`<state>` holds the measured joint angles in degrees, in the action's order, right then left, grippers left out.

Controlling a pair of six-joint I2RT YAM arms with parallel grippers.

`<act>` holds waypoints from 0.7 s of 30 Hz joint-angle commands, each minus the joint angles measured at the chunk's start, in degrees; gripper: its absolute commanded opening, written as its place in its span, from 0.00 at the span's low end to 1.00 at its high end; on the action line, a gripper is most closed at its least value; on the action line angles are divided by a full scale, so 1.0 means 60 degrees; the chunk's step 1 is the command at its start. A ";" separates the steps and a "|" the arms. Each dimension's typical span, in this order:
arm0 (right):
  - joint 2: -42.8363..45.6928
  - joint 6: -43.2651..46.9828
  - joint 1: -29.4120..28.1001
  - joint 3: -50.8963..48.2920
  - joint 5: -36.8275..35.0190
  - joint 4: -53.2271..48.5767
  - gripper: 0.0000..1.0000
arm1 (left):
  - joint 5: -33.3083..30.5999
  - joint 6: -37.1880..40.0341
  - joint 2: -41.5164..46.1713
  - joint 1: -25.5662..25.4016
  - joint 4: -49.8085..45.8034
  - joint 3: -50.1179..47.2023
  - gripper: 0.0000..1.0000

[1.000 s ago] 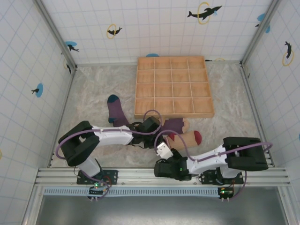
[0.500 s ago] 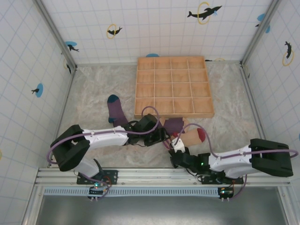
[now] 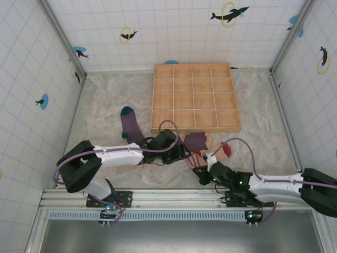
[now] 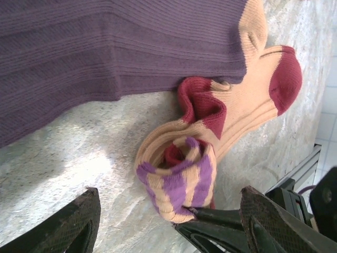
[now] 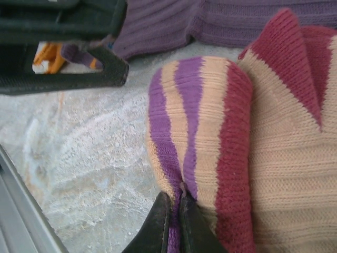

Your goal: Roll the socks

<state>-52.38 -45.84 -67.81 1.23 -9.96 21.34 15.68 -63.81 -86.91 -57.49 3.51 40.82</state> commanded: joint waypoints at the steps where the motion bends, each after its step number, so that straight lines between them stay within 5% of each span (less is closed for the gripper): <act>1: 0.0291 -0.0285 0.0420 -0.0455 0.0882 -0.0281 0.00 | 0.0193 0.0406 -0.0362 -0.0205 0.0297 0.0094 0.72; 13: -0.0471 -0.0006 0.0631 -0.0252 0.1625 -0.0139 0.00 | 0.0049 0.0148 -0.1966 -0.0525 0.0616 0.0777 0.73; 21: -0.0643 0.0487 0.0608 0.0077 0.1544 -0.0249 0.00 | -0.0037 0.0016 -0.2130 -0.0523 0.0192 0.0849 0.36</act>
<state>-55.27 -44.62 -64.12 1.10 -1.83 23.46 16.69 -63.26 -99.02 -60.45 7.57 45.69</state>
